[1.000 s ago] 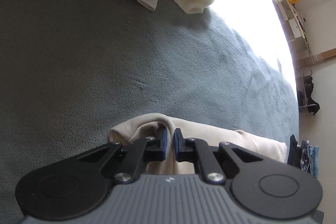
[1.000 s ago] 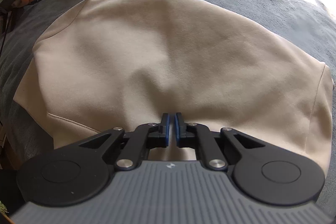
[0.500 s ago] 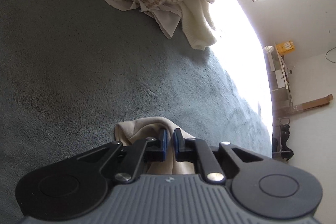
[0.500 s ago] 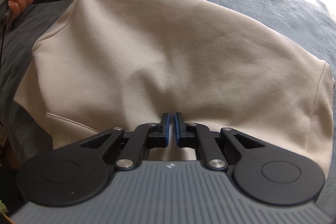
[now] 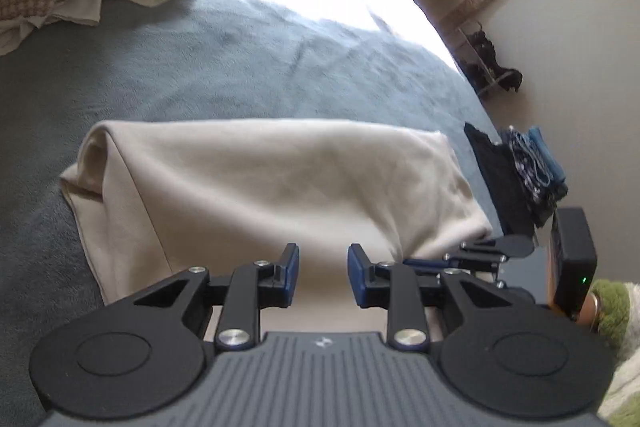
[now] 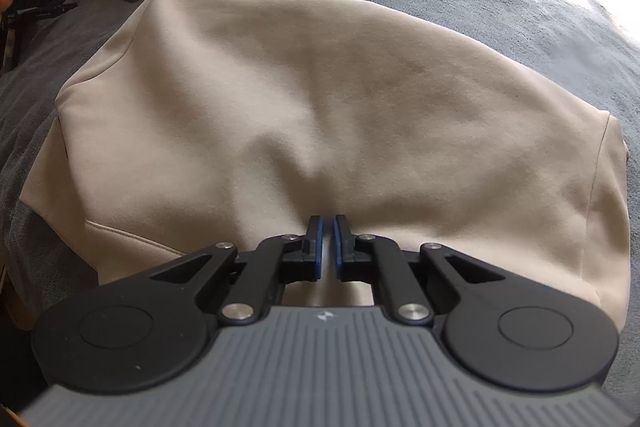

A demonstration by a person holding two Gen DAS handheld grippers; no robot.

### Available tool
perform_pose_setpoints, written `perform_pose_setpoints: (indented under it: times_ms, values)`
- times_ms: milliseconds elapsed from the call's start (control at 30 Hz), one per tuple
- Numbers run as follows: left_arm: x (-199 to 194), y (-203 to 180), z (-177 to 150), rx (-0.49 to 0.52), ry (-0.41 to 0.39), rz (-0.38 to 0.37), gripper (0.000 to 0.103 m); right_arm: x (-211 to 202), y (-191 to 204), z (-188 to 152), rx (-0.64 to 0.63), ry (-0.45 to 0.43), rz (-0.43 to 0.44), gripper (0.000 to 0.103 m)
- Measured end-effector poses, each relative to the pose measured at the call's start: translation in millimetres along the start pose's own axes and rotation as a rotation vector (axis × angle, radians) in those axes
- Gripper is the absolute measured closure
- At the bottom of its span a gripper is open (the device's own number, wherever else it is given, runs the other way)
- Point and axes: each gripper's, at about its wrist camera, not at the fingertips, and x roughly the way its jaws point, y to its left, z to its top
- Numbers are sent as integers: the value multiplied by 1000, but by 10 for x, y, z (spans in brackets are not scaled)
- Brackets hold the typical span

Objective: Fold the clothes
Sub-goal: 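Open both tools and move back over the folded hoodie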

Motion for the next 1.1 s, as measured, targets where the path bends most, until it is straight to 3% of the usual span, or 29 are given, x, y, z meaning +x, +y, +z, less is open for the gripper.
perform_pose_setpoints:
  times_ms: [67, 100, 267, 400, 433, 500, 533, 600, 733, 833, 933, 1000, 1100]
  values:
    - [188, 16, -221, 87, 93, 124, 81, -15, -14, -28, 3, -17, -1, 98]
    - [227, 78, -274, 102, 105, 147, 89, -26, -15, -39, 0, -26, -3, 98]
    - [195, 286, -334, 46, 100, 143, 90, -165, -77, -139, 28, -60, -18, 92]
    - [172, 139, -390, 141, 95, 209, 90, -294, -173, -271, 18, -21, -47, 63]
    - [157, 79, -386, 154, 98, 233, 88, -329, -200, -338, 2, 4, -64, 61]
    - [117, -50, -371, 179, 102, 283, 81, -420, -269, -467, 0, 29, -78, 61]
    - [83, -133, -357, 196, 94, 306, 72, -475, -309, -485, 9, 30, -86, 62]
    - [19, -301, -342, 235, 61, 335, 67, -640, -401, -468, 39, 8, -90, 63]
    - [38, -575, -313, 252, 22, 338, 64, -901, -582, -345, 90, -126, -83, 67]
    - [273, -587, -365, 233, 61, 366, 64, -753, -683, -267, -6, -132, -108, 73]
    - [371, -478, -457, 199, 61, 376, 61, -481, -894, -440, -129, -34, -213, 85]
    - [337, -475, -456, 181, 56, 378, 61, -458, -1181, -575, -77, 4, -236, 86]
    - [230, -519, -421, 167, 44, 405, 63, -668, -1296, -580, -29, -28, -207, 85]
